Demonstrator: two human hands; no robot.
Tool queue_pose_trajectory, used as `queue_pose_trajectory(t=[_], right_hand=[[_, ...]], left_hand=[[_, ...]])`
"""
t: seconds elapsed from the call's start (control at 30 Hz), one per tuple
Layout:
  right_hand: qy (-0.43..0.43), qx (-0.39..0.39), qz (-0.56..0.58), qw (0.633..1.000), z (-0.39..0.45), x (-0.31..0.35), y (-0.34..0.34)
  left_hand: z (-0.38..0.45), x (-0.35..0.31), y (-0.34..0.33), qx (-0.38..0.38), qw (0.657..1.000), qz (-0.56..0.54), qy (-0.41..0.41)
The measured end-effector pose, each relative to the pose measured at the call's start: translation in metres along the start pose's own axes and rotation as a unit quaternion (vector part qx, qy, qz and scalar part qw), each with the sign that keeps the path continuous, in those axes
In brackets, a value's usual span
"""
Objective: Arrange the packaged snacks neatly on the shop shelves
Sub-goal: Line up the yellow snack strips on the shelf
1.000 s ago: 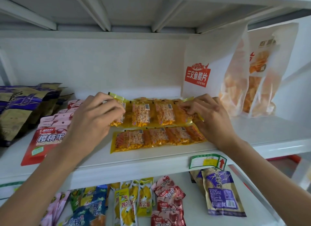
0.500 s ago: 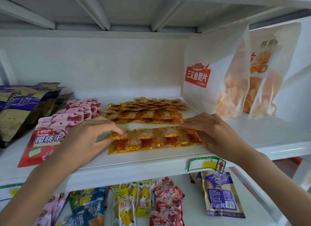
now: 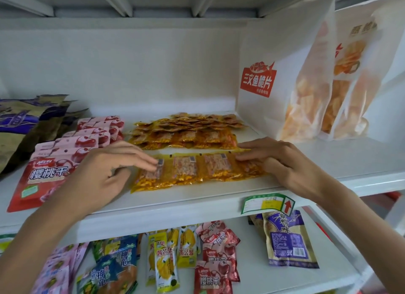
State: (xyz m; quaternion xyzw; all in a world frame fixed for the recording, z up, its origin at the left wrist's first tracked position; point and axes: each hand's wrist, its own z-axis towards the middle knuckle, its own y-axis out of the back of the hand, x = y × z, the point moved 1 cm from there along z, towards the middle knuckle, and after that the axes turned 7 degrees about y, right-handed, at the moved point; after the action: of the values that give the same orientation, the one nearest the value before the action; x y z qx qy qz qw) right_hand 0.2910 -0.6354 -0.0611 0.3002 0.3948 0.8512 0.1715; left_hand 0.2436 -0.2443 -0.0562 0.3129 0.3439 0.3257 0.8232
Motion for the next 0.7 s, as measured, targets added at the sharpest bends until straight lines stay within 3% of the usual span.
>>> queue_pose_trajectory(t=[0.07, 0.2, 0.3, 0.7], right_hand=[[-0.021, 0.015, 0.015, 1.000, 0.001, 0.000, 0.000], [-0.057, 0.144, -0.048, 0.987, 0.007, -0.001, -0.006], [-0.046, 0.169, -0.063, 0.982, 0.007, -0.003, -0.008], [-0.080, 0.181, -0.053, 0.979, 0.009, -0.004, -0.004]], left_hand=[[0.001, -0.017, -0.002, 0.005, 1.000, -0.012, 0.020], [0.010, -0.039, -0.020, 0.127, 0.988, 0.089, 0.009], [0.014, -0.034, -0.027, 0.199, 0.974, 0.107, 0.018], [0.017, -0.028, -0.028, 0.187, 0.977, 0.099, 0.021]])
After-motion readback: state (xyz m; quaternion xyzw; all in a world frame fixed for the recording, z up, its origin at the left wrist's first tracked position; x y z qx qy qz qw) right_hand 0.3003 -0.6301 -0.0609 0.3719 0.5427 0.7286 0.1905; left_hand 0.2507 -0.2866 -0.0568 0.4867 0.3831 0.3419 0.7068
